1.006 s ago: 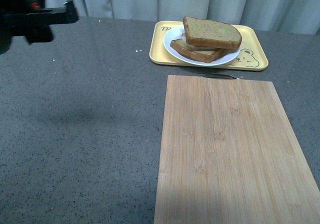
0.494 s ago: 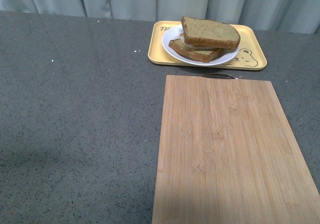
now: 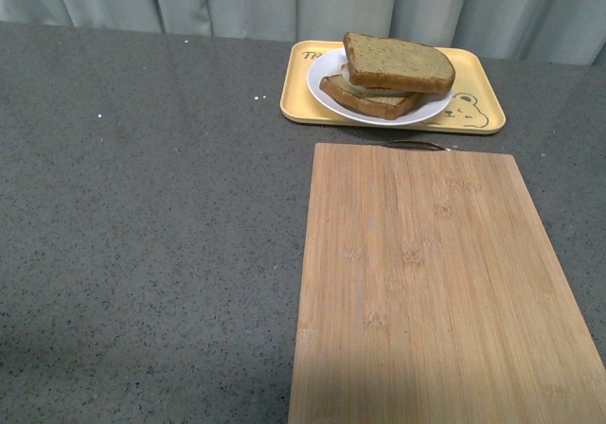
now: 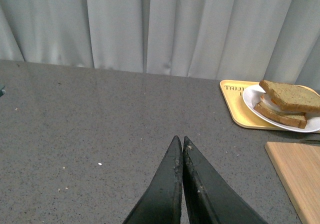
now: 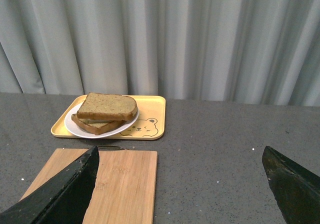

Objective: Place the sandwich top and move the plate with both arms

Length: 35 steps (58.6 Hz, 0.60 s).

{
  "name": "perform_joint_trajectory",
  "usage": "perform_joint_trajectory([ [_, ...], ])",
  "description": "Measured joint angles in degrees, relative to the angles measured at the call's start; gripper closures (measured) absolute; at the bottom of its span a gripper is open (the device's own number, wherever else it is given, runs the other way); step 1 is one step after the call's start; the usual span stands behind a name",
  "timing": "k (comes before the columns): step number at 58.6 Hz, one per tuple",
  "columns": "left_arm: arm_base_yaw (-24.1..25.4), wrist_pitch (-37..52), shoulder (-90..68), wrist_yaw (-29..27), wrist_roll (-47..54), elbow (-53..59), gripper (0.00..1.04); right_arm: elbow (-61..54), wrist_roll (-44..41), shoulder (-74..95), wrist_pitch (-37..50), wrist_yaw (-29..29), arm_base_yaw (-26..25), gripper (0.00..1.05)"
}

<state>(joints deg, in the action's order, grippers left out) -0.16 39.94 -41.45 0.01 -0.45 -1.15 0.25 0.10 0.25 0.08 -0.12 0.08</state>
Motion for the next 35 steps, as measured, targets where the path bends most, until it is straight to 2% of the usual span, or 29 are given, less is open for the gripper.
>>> perform_joint_trajectory([
  [35,0.02,-18.25,19.87,0.00,0.00,0.07,1.01,0.00,0.00,0.00,0.02,0.00,0.02,0.09],
])
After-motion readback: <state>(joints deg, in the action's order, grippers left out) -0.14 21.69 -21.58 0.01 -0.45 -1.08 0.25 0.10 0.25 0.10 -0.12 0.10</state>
